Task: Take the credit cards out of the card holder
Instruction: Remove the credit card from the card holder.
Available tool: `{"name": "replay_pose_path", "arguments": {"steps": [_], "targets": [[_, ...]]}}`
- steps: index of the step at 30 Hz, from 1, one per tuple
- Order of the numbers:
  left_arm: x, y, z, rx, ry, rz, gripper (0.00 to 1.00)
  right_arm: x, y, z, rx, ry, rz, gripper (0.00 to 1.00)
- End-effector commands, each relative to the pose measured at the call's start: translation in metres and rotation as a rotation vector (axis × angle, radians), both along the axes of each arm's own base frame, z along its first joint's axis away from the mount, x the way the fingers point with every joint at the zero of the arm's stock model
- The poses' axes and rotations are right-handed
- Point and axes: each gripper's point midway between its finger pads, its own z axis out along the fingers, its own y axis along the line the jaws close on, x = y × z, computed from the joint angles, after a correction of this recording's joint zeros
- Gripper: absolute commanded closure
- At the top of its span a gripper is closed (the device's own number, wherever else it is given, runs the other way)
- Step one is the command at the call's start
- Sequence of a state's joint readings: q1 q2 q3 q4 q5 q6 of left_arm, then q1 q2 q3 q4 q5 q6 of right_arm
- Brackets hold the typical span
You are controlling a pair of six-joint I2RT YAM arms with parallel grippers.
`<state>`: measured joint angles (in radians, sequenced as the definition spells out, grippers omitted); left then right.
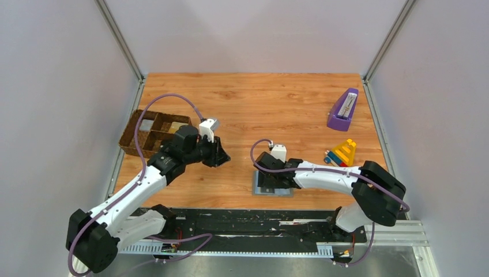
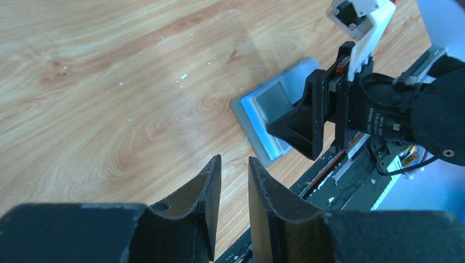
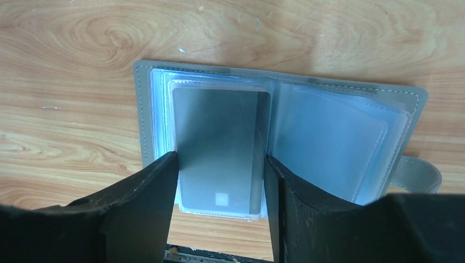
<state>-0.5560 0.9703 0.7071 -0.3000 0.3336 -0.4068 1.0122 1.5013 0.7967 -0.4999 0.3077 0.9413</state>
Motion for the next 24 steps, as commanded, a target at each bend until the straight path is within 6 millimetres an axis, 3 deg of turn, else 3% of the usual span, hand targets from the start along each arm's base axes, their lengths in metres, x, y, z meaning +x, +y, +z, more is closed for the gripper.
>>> {"name": "replay_pose_path", "arguments": {"steps": [1,10,19,24], "targets": [[-0.001,-0.012,-0.007,-0.030,0.024,-0.046,0.68,0.004,0.016,0.013,0.112,-0.043,0.014,0.52],[-0.008,-0.033,-0.038,-0.113,0.161,-0.098,0.71,0.003,0.034,0.031,0.332,-0.080,0.075,0.52],[-0.011,-0.053,-0.048,-0.208,0.232,-0.154,0.73,-0.003,0.042,0.052,0.575,-0.123,0.161,0.53],[-0.014,-0.069,-0.061,-0.239,0.287,-0.185,0.74,-0.007,0.045,0.055,0.616,-0.121,0.197,0.53]]}}
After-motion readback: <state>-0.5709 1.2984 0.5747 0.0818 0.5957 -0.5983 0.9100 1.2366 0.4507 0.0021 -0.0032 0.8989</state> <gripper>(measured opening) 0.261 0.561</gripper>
